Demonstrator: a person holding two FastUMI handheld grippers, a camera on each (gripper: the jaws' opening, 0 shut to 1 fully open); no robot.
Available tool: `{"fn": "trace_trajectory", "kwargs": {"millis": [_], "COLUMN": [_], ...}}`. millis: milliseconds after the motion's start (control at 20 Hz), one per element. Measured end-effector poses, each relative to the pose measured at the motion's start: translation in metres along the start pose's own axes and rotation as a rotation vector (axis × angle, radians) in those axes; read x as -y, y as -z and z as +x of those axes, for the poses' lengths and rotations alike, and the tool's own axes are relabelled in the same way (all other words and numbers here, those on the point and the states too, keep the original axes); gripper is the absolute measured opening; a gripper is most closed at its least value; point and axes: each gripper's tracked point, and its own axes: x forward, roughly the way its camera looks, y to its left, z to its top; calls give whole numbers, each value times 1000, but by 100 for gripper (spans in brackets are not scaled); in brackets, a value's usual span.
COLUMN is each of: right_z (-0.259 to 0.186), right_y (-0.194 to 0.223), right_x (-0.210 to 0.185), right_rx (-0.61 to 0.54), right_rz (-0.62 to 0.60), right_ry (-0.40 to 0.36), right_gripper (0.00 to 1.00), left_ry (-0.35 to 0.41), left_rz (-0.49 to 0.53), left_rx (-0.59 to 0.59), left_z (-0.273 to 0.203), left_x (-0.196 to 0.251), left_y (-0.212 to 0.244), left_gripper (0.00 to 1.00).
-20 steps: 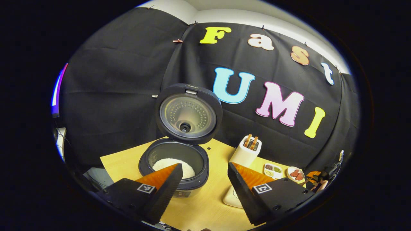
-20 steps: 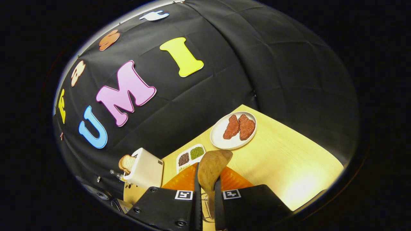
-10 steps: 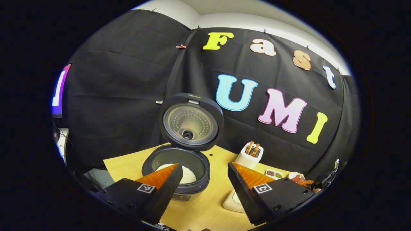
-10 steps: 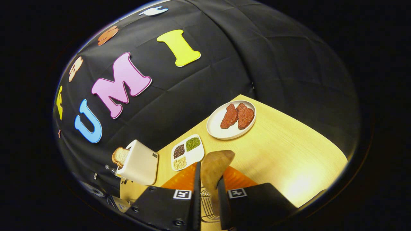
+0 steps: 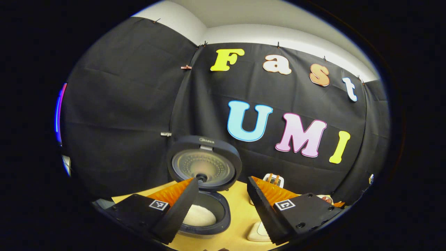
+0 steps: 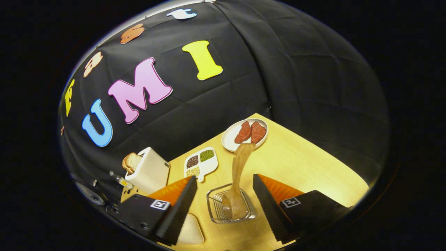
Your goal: Close the left gripper, press the button to open the rice cooker; take a wooden spoon from the chopstick holder with the right hand, scoop a spoonful of rice and pour it into the rice cooker, then put the wooden spoon back into the chopstick holder.
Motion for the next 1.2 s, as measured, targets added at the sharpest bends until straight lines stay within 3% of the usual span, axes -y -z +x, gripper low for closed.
{"fn": "trace_trajectory", "kwargs": {"millis": [450,850,1100,1200], "right_z": [-92,-170,-191,-195], "right_y": [12,18,28,27], "right_x": [-28,-64,-76,-77], "right_rx": [64,154,161,169], "right_rz": [-153,-284,-299,-303], "right_ry": [-27,-54,-60,-56], "right_gripper": [98,98,98,98], "left_ry": [66,107,120,108], "left_rz": [225,192,216,227], "left_rx": [183,212,204,151], "left_z": [50,126,163,176], "left_x": [-28,-42,-41,-44], "left_y": [-71,-74,-68,-51], "left_gripper": [94,92,94,92]}}
